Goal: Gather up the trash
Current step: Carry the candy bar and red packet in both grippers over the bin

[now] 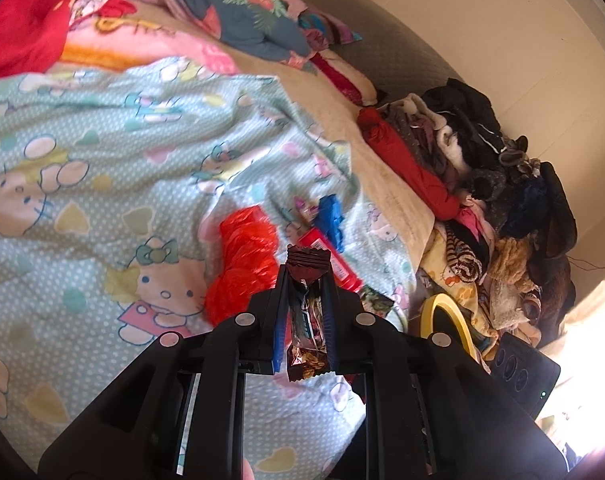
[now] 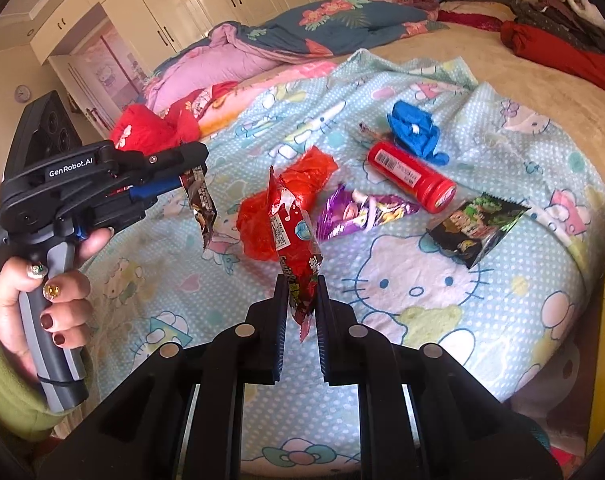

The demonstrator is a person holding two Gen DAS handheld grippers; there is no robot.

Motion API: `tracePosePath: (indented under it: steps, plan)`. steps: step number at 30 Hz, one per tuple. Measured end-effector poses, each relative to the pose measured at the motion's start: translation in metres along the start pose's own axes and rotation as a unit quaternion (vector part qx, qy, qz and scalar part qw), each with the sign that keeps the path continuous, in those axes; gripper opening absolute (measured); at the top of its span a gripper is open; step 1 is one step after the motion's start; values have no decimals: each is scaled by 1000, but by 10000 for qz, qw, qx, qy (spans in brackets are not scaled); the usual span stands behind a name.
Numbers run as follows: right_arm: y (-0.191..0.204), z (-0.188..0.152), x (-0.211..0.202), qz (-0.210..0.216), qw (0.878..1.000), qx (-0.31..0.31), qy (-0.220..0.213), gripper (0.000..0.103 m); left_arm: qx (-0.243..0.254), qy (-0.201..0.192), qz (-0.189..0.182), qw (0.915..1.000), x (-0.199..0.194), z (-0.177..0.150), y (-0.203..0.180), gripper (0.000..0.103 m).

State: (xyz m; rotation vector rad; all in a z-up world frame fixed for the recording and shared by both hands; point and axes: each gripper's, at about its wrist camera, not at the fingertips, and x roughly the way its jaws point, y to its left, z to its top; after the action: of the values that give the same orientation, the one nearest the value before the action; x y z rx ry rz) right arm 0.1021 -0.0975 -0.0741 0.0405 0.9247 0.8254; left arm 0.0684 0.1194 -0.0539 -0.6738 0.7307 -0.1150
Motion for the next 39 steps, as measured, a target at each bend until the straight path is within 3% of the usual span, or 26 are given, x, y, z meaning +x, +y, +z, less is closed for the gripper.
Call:
tracePosePath:
  steps: [20, 39]
  plan:
    - [-24, 14, -51, -270, 9974, 188, -646, 13, 714, -128, -144, 9973, 1, -7, -62, 10]
    - [-62, 21, -100, -522, 9901, 553, -1180, 13, 1035, -174, -345, 9939, 7, -14, -108, 10]
